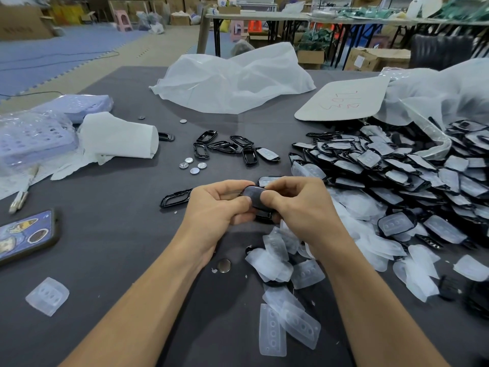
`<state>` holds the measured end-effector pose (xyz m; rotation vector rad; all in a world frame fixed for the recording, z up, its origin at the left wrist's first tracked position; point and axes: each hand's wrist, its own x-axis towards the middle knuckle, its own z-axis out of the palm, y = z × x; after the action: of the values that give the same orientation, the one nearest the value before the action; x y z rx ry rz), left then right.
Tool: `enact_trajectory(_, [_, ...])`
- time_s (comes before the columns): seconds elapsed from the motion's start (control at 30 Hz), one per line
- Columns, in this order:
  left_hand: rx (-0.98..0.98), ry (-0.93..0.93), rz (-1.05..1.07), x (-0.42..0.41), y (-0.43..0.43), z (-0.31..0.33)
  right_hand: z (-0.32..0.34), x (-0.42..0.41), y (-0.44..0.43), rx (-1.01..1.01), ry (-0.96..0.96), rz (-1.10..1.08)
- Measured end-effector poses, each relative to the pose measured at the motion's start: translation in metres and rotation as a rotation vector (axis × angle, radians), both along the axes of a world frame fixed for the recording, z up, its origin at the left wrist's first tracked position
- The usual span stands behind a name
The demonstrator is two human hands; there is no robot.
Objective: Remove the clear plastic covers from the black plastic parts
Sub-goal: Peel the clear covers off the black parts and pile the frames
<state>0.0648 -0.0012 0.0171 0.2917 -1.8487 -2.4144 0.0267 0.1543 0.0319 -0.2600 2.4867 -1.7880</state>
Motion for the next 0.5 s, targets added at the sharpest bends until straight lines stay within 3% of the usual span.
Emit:
enact_trajectory(0.17, [-0.046,0.037,-0.041,0.0009,-0.0027,0.0005,0.0003,-0.0023,0.0012,-0.056,-0.046,-0.001])
enact_trajectory(0.5, [-0.126,-0.034,0.094,-0.0005,-0.0011,-0.0005,0.0018,-0.0001,0.0017,-0.122,-0.095,0.025])
